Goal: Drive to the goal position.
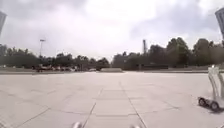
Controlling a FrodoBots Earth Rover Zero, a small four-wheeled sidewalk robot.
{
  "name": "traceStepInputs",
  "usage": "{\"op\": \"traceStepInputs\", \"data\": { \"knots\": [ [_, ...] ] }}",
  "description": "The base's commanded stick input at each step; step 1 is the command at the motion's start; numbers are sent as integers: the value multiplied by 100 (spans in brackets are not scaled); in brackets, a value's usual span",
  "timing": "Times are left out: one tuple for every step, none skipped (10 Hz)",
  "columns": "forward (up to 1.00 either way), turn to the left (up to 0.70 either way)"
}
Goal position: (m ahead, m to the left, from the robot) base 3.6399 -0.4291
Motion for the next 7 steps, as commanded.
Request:
{"op": "traceStepInputs", "data": {
  "knots": [
    [70,0],
    [70,0],
    [70,0],
    [70,0],
    [70,0],
    [70,0],
    [70,0]
  ]
}}
